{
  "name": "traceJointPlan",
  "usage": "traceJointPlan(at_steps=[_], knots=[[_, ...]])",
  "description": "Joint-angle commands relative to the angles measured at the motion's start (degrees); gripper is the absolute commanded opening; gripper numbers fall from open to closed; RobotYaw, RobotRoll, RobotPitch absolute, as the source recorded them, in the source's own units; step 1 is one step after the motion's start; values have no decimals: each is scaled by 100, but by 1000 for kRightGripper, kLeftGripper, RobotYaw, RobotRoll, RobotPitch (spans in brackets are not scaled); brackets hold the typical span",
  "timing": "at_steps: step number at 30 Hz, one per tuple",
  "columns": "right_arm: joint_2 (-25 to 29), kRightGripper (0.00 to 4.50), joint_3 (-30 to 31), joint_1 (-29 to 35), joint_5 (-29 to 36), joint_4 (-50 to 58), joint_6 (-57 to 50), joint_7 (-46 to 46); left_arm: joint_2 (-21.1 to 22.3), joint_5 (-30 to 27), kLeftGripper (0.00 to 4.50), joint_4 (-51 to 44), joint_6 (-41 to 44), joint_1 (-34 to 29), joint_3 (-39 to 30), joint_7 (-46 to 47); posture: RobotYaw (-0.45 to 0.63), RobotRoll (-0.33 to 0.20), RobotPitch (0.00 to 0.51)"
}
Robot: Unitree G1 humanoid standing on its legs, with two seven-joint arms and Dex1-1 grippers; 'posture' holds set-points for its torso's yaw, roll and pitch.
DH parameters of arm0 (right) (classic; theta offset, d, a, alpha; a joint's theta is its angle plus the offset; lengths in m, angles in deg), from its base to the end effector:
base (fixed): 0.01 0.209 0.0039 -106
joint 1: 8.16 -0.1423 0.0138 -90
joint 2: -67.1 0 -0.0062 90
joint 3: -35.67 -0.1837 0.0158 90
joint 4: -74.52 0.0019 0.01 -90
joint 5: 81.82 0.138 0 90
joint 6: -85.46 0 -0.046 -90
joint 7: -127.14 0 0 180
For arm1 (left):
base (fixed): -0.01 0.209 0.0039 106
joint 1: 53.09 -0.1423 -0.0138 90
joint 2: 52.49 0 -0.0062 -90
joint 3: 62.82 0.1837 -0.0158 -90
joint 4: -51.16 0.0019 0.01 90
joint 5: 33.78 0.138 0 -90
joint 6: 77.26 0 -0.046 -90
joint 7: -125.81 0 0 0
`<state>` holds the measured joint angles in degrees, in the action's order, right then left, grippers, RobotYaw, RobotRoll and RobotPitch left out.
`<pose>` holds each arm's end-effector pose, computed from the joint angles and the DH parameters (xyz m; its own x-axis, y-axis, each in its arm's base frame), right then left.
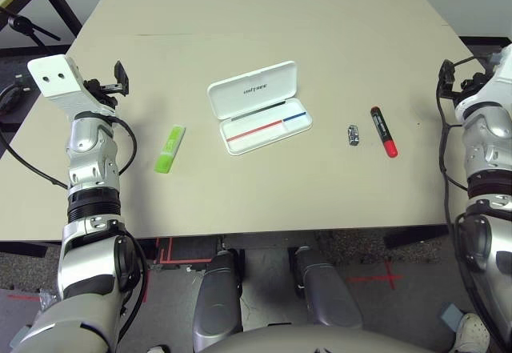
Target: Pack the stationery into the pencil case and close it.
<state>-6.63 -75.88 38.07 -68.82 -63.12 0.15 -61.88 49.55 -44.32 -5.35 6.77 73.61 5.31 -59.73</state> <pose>0.3072 -0.3154 0.1575 0.9408 -0.2869 0.1804 0.2892 0.9572 0.0140 0.2954 0.2984 0.1544 0.9145 0.2788 0.2931 -0.3016 0.9528 0.0345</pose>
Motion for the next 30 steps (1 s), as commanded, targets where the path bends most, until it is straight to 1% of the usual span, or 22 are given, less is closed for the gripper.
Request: traceJointPlan(at_steps=[1,5,11,15,18,21,28,30], knots=[[56,4500,-13,-22,-38,-180,81,-4,26,-38,4487,9,-76,-58,-42,-4,-128,0,182],[52,4500,26,-141,-59,-288,100,-27,-10,-25,4487,-16,-75,-46,-18,22,-131,0,191],[58,4500,47,-187,-47,-329,126,-127,-9,-48,4487,-195,-12,-94,-17,-6,-116,0,184],[99,4500,124,-203,-57,-291,63,-405,30,-152,4487,-355,186,-98,-63,-54,-106,0,189],[131,4500,212,-173,-63,-168,-26,-715,-9,-423,4487,-687,788,-141,-160,-44,-99,0,191],[172,4500,260,-142,11,-2,-195,-1042,24,-541,4487,-1171,1249,-295,-105,-142,-88,0,195],[356,4500,557,11,152,843,-1150,-2216,244,-937,4487,-2442,2320,-652,140,-936,-75,0,196],[466,4500,765,133,223,1255,-1563,-2753,304,-1070,4487,-2876,2645,-728,287,-1201,-74,0,196]])
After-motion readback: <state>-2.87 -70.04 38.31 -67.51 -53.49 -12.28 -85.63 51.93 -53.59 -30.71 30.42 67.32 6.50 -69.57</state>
